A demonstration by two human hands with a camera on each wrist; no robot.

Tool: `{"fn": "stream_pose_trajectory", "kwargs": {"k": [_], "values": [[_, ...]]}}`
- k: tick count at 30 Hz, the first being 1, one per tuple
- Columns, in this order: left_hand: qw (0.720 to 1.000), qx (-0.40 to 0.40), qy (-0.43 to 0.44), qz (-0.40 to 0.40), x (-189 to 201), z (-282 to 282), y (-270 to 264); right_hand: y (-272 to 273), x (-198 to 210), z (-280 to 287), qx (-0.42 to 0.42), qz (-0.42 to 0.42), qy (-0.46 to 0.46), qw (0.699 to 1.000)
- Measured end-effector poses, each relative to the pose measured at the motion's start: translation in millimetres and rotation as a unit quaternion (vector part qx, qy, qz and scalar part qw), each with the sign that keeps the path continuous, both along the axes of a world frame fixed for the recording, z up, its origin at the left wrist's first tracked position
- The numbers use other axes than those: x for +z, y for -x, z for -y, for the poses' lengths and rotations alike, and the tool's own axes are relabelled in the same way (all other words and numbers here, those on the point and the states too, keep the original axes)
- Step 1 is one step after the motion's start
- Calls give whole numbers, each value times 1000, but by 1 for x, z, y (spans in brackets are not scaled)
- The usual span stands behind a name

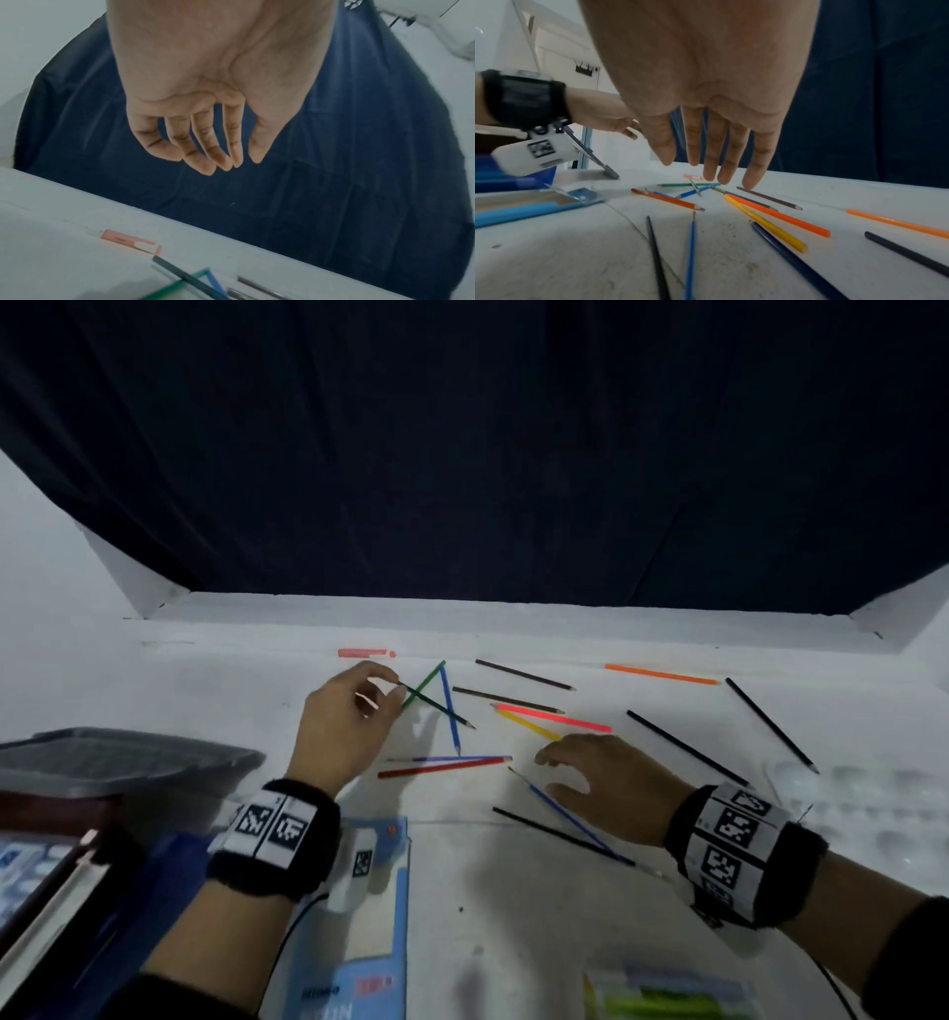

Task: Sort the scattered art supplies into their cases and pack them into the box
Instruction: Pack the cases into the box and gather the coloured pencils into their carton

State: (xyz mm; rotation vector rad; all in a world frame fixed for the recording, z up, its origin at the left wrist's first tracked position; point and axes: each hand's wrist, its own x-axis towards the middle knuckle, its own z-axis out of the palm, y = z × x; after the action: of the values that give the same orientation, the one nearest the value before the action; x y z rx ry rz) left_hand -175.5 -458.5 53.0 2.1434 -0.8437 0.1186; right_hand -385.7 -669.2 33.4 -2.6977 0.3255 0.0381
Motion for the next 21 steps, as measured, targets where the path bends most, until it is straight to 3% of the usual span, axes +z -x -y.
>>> {"fn": "stream_pose_trajectory", "kwargs": {"k": [6, 11, 18, 21], "values": [[991, 35, -129, -21, -39, 51, -122, -41, -17, 13, 19, -113, 42, 993], [954, 20, -299, -17, -62, 75, -185, -54, -29, 17, 17, -141, 36, 989], [925, 0, -376, 65, -73, 93, -206, -54, -30, 20, -14, -126, 9, 992], [899, -7, -422, 120, -69, 93, -204, -54, -31, 23, -23, -118, -8, 993]]}}
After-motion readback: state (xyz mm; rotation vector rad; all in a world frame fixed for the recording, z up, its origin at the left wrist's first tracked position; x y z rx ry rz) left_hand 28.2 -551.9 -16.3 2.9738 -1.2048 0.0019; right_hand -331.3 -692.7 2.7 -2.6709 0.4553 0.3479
